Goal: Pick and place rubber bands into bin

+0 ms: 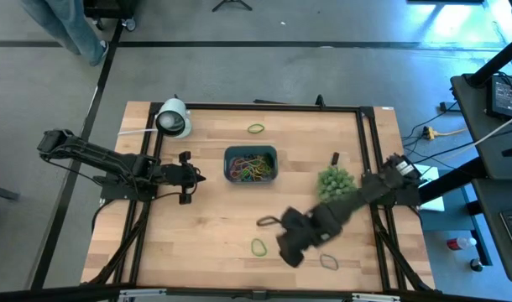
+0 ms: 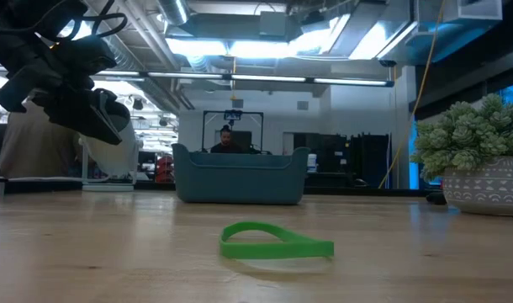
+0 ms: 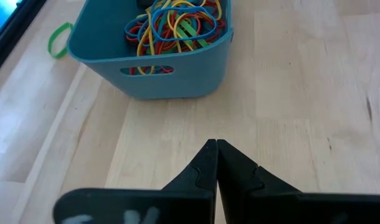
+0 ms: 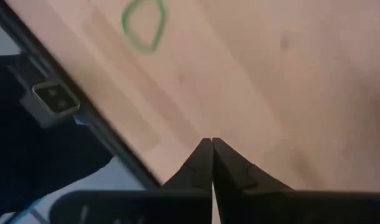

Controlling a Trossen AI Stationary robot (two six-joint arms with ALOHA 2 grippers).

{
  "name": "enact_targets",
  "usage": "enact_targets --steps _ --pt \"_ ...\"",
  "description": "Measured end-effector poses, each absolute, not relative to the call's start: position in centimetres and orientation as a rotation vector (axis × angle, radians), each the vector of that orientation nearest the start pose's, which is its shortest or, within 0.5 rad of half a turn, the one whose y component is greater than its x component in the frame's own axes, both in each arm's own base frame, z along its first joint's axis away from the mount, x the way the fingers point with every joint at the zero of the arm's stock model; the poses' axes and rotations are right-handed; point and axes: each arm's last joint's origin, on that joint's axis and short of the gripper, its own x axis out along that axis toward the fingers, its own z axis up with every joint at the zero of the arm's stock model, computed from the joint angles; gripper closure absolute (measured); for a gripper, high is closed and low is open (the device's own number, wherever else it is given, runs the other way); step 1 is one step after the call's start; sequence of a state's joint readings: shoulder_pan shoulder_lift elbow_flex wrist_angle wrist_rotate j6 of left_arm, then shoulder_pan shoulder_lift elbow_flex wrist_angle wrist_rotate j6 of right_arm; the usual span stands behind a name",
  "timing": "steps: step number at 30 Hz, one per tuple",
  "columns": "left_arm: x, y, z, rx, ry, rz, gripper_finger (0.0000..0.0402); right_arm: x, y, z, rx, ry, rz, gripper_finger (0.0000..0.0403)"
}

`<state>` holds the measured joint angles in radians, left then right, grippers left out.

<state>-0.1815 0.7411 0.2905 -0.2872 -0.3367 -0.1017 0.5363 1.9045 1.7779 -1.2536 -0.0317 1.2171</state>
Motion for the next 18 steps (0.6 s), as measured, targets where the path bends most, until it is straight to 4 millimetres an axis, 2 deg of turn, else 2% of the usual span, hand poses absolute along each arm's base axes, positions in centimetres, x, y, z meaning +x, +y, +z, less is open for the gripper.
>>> enact_targets --steps 4,6,12,18 --pt "14.2 -1.6 16.5 0.085 0.704 0.186 0.0401 29.8 22.2 28.4 0.741 1.424 -0.508 0.0400" --pt "14.2 -1.6 16.5 0.084 0.704 0.185 0.0400 28.7 23.2 27.4 0.781 1.444 -0.571 0.0401" --pt "14.2 -1.6 16.5 0.082 0.705 0.180 0.0400 25.5 25.5 22.8 0.846 1.568 -0.708 0.0393" --pt "14.2 -1.7 16.5 0.070 0.706 0.173 0.0399 23.9 26.0 18.9 0.880 1.617 -0.730 0.0351"
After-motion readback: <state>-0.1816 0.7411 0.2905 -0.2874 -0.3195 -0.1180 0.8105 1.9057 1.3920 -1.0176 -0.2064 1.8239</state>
